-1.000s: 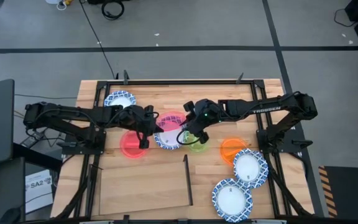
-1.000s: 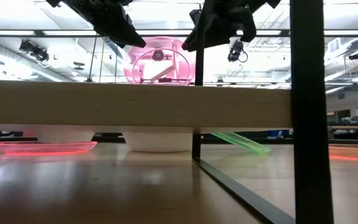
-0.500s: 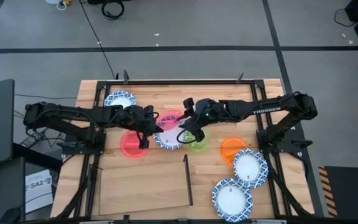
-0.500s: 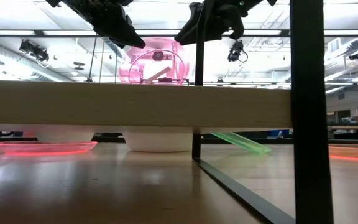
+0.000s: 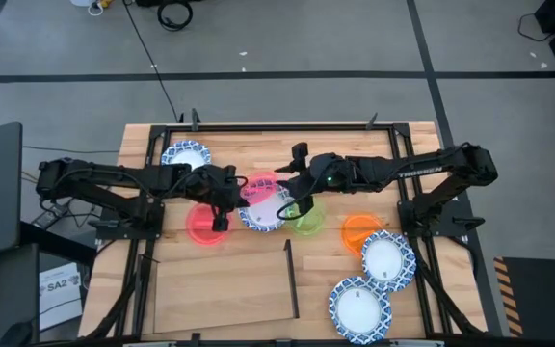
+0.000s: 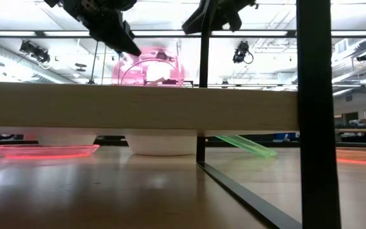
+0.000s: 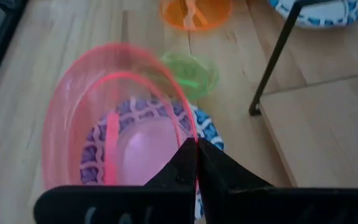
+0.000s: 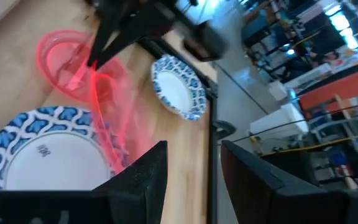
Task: Place and stack plates onto a shelf
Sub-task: Put the right pink plate on the shelf
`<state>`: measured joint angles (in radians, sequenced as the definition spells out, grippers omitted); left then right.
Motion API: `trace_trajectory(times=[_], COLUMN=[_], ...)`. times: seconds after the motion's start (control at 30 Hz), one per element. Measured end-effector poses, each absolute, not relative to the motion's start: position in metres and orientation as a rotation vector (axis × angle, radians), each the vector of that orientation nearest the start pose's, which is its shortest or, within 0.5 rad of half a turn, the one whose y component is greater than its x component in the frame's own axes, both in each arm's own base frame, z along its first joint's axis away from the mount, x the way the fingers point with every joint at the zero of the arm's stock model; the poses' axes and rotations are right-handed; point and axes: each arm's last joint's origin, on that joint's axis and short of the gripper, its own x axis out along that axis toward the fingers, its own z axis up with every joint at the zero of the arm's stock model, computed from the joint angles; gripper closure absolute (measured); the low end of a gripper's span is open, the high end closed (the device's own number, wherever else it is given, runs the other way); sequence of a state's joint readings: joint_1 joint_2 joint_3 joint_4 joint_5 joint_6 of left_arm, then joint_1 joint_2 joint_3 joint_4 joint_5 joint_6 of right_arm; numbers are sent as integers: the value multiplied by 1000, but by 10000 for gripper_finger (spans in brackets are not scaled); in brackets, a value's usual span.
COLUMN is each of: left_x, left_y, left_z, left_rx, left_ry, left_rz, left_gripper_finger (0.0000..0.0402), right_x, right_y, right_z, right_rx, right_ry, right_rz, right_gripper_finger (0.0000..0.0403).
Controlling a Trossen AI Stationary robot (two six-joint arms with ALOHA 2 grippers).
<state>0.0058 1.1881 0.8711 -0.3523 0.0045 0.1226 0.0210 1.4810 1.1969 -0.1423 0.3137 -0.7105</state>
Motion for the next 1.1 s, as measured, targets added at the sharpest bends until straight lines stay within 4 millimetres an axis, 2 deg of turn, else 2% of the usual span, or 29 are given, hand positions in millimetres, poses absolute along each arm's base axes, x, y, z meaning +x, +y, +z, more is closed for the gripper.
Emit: trace_trajectory(times=[0.33,0.47,0.77,1.1], left_x=[244,238,216,183], left_y=[-26,-41,-87,-144], left_z=[266,279,311,312], left_rx=[114,113,-8,-281], left_ry=[724,789,880,965], left_rz=[-133,-136,-170,-228], left_gripper_finger=[393,393,393,393], right_x=[311,305,301,297], right_y=[-5,-10,-30,-48], right_z=[347,353,345,339], right_rx=[-753,-721,-509,-379], right_ry=[420,410,481,538], right_rz=[-183,-206,-286,-303], right_gripper_finger=[249,249,249,249])
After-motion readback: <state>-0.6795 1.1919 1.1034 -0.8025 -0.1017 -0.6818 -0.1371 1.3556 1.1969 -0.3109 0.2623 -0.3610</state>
